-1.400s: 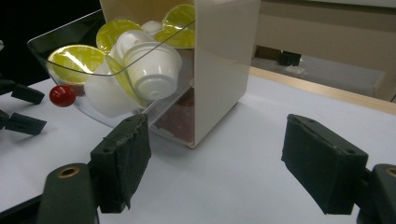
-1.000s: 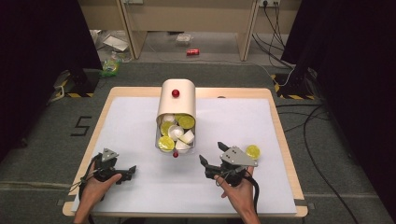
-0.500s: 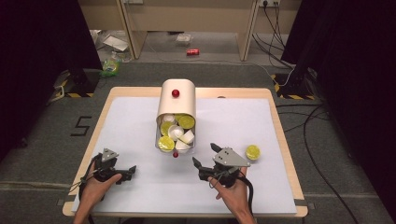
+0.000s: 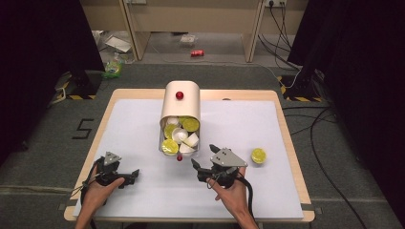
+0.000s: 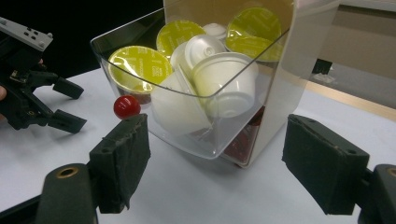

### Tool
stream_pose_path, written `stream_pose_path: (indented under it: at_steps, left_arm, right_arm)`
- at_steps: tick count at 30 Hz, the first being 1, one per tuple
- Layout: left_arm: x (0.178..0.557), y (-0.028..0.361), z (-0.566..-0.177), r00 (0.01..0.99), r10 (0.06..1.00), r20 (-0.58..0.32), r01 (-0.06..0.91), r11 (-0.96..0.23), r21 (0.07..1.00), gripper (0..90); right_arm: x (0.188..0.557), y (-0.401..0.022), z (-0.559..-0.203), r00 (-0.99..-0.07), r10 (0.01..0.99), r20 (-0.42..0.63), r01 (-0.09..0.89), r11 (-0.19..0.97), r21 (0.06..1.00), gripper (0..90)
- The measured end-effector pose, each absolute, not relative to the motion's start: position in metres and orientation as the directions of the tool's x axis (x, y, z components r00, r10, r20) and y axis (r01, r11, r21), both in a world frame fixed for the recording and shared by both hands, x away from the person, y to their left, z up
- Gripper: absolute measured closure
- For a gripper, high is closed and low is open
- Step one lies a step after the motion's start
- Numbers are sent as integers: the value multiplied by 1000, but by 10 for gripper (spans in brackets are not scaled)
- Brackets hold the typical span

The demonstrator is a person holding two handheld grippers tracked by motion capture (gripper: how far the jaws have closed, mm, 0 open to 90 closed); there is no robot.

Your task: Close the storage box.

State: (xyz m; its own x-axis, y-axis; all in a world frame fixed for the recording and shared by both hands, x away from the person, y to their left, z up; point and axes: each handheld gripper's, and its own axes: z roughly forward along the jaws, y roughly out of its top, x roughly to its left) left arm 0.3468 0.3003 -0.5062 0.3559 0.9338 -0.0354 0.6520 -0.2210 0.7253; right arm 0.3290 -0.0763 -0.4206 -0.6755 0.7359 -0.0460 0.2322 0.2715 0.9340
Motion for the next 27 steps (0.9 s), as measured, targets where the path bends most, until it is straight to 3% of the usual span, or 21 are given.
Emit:
stream_pose_path:
  at_steps: [27]
  left_arm:
    - [347,300,-506,356,934,-35,652,-221,725,0]
  right_arm:
    - [338,-65,-421,-663,743,-91,205,297,933,255]
